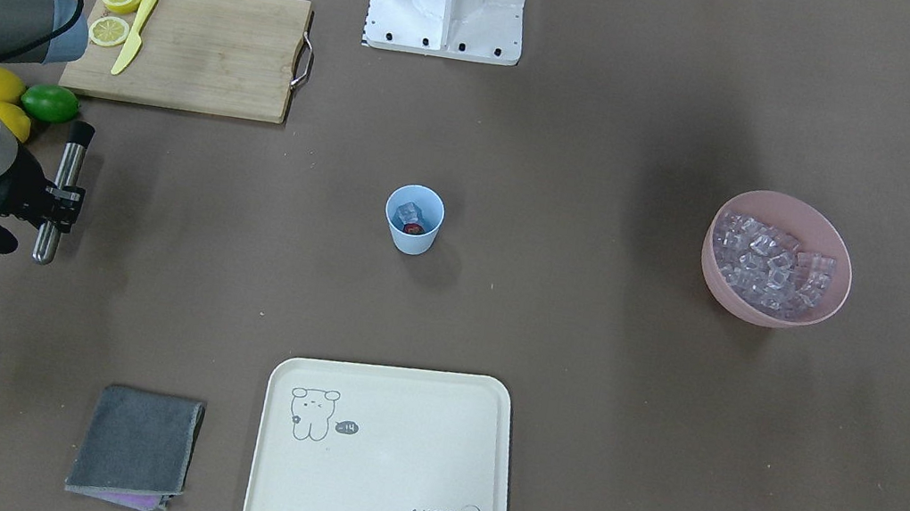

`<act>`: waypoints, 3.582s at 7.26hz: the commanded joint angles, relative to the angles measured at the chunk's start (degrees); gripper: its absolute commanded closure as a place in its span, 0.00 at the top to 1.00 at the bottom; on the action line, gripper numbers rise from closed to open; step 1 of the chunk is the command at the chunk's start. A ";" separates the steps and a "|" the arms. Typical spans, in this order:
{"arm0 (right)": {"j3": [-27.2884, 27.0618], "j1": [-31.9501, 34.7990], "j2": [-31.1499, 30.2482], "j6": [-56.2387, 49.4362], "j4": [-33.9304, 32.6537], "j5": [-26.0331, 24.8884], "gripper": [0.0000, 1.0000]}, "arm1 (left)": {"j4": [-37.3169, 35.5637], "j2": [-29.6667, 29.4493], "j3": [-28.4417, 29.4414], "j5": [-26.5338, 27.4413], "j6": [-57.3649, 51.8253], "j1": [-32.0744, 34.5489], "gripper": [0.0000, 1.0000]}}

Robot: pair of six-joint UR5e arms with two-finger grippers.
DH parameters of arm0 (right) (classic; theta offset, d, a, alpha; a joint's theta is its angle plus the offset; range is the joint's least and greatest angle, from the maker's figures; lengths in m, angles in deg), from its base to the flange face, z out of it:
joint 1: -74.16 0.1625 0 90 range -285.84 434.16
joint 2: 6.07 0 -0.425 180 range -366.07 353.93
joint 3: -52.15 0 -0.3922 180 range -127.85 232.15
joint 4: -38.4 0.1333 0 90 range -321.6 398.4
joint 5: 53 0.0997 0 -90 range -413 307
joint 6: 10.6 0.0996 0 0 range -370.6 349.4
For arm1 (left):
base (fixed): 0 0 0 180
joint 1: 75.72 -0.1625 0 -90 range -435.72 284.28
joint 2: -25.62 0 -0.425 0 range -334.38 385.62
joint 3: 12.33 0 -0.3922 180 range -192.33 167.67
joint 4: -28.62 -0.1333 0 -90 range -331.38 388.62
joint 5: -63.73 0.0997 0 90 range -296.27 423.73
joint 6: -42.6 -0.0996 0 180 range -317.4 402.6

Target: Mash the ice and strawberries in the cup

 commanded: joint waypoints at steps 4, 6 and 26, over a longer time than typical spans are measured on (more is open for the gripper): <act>1.63 -0.96 0.70 -0.01 0.09 -0.43 0.00 | -0.07 0.00 -0.08 0.00 0.00 0.00 0.98; 1.89 -1.23 1.05 -0.01 0.09 -0.43 0.00 | -0.07 0.00 -0.08 0.00 0.00 0.00 0.98; 1.81 33.83 -8.51 -40.53 -14.29 0.63 1.00 | -0.33 5.28 3.26 -7.38 0.35 10.72 0.98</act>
